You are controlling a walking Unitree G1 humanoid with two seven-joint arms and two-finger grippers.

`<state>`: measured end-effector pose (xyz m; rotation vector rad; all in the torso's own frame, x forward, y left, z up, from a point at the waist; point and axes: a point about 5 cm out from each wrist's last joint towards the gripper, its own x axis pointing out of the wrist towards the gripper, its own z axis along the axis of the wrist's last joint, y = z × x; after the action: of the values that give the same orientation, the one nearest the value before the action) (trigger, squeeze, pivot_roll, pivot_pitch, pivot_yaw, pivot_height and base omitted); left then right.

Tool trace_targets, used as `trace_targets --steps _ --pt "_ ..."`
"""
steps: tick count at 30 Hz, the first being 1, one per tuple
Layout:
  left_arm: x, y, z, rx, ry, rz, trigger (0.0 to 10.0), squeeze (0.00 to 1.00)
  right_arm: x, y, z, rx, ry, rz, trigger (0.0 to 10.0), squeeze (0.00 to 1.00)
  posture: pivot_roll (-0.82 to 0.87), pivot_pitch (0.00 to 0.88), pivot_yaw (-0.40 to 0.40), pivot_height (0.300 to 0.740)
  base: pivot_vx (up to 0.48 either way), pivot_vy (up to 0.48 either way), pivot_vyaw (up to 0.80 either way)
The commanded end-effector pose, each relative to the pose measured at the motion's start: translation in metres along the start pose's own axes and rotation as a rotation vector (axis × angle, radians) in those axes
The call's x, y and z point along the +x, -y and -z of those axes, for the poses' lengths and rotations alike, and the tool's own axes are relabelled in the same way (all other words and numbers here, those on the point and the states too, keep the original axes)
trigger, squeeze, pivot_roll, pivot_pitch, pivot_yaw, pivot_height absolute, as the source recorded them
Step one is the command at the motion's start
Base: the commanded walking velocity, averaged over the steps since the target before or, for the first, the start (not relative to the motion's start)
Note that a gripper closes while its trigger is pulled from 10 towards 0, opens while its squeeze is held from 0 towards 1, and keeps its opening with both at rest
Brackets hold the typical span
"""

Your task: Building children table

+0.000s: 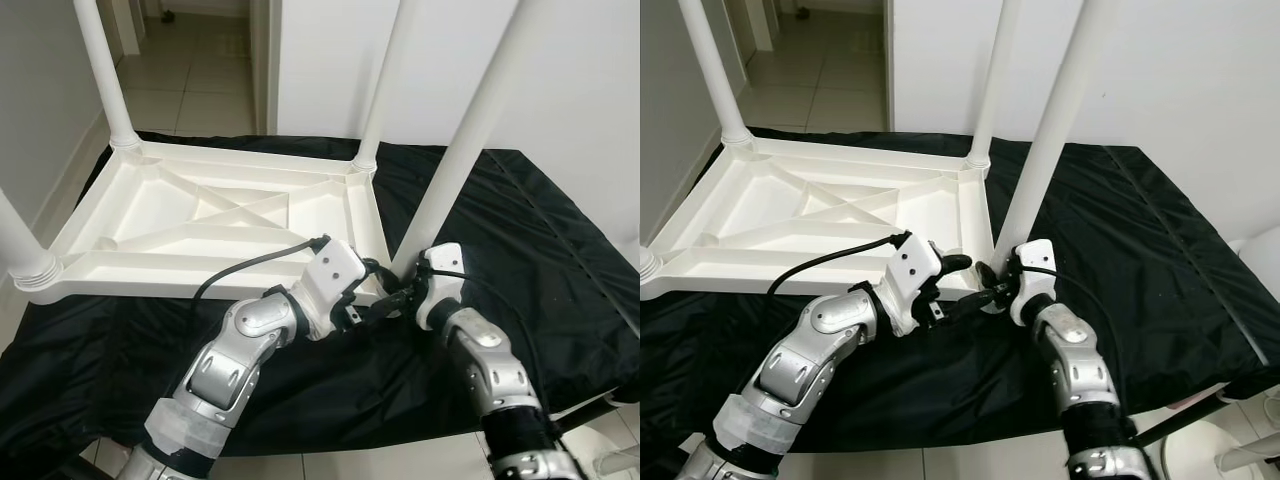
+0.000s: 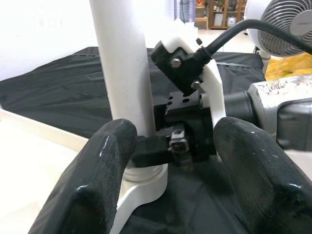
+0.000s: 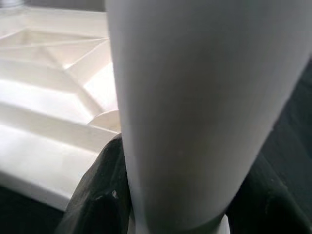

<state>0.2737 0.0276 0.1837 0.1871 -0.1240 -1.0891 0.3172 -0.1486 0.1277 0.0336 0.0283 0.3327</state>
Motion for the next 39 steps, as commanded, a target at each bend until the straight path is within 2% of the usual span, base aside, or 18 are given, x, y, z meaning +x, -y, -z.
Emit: trace_targets --steps 1,3,4,5,7,9,10,12,14,18,19,25,32,33,37,38,39 --pt "0.001 0.000 0.000 0.009 -0.003 -0.024 10.0 0.00 0.000 -0.002 0.002 0.019 -0.019 0.008 10.0 0.00 -0.04 0.009 -0.067 0.740 0.000 0.000 0.00" --pt "0.001 0.001 0.000 0.009 -0.004 -0.018 10.0 0.00 -0.002 -0.014 0.008 0.077 -0.026 0.146 10.0 0.00 -0.04 0.007 -0.071 0.740 0.000 0.000 0.00" --pt "0.001 0.001 0.000 0.009 -0.004 -0.018 10.0 0.00 -0.002 -0.014 0.008 0.077 -0.026 0.146 10.0 0.00 -0.04 0.007 -0.071 0.740 0.000 0.000 0.00" --pt "0.001 0.001 0.000 0.010 -0.004 -0.017 10.0 0.00 -0.004 -0.019 0.010 0.092 -0.022 0.238 10.0 0.00 -0.04 0.005 -0.074 0.740 0.000 0.000 0.00" --pt "0.001 0.001 0.000 0.010 -0.004 -0.017 10.0 0.00 -0.004 -0.019 0.010 0.092 -0.022 0.238 10.0 0.00 -0.04 0.005 -0.074 0.740 0.000 0.000 0.00" --pt "0.001 0.001 0.001 0.011 -0.006 -0.022 10.0 0.00 -0.007 -0.028 0.009 0.118 -0.018 0.400 10.0 0.00 -0.03 0.000 -0.084 0.740 0.000 0.000 0.00" --pt "0.001 0.002 0.001 0.012 -0.006 -0.022 10.0 0.00 -0.006 -0.034 0.009 0.145 -0.017 0.429 10.0 0.00 -0.03 0.000 -0.086 0.740 0.000 0.000 0.00" --pt "0.001 0.002 0.001 0.012 -0.006 -0.022 10.0 0.00 -0.006 -0.034 0.009 0.145 -0.017 0.429 10.0 0.00 -0.03 0.000 -0.086 0.740 0.000 0.000 0.00" --pt "0.002 0.003 0.001 0.010 -0.003 -0.021 10.0 0.00 -0.004 -0.041 0.005 0.153 -0.014 0.431 10.0 0.00 -0.03 0.000 -0.088 0.740 0.000 0.000 0.00" --pt "0.002 0.004 0.001 0.011 -0.002 -0.018 10.0 0.00 -0.006 -0.042 0.001 0.135 -0.001 0.395 10.0 0.00 -0.03 0.000 -0.090 0.740 0.000 0.000 0.00" --pt "0.002 0.004 0.001 0.011 -0.002 -0.018 10.0 0.00 -0.007 -0.043 -0.001 0.139 0.010 0.380 10.0 1.00 -0.03 0.000 -0.090 0.740 0.000 0.000 0.00" --pt "0.002 0.004 0.001 0.010 -0.001 -0.018 10.0 0.00 -0.009 -0.042 -0.005 0.142 0.036 0.372 10.0 1.00 -0.03 0.000 -0.094 0.740 0.000 0.000 0.00" --pt "0.002 0.005 0.002 0.009 -0.001 -0.017 10.0 0.00 -0.022 -0.017 -0.005 0.095 0.043 0.357 10.0 1.00 -0.04 0.000 -0.094 0.740 0.000 0.000 0.00" --pt "0.002 0.005 0.002 0.010 -0.001 -0.016 10.0 0.00 -0.024 -0.013 -0.004 0.084 0.039 0.338 10.0 0.00 -0.04 0.000 -0.094 0.740 0.000 0.000 0.00" --pt "0.002 0.005 0.002 0.010 -0.001 -0.016 10.0 0.00 -0.027 -0.006 -0.004 0.064 0.040 0.305 10.0 0.00 -0.04 0.000 -0.089 0.740 0.000 0.000 0.00" --pt "0.002 0.005 0.002 0.011 -0.001 -0.014 10.0 0.00 -0.029 0.001 -0.007 0.050 0.054 0.248 10.0 0.00 -0.04 0.000 -0.088 0.740 0.000 0.000 0.00" --pt "0.002 0.005 0.002 0.011 -0.001 -0.014 10.0 0.00 -0.029 0.001 -0.007 0.050 0.054 0.248 10.0 0.00 -0.04 0.000 -0.088 0.740 0.000 0.000 0.00"
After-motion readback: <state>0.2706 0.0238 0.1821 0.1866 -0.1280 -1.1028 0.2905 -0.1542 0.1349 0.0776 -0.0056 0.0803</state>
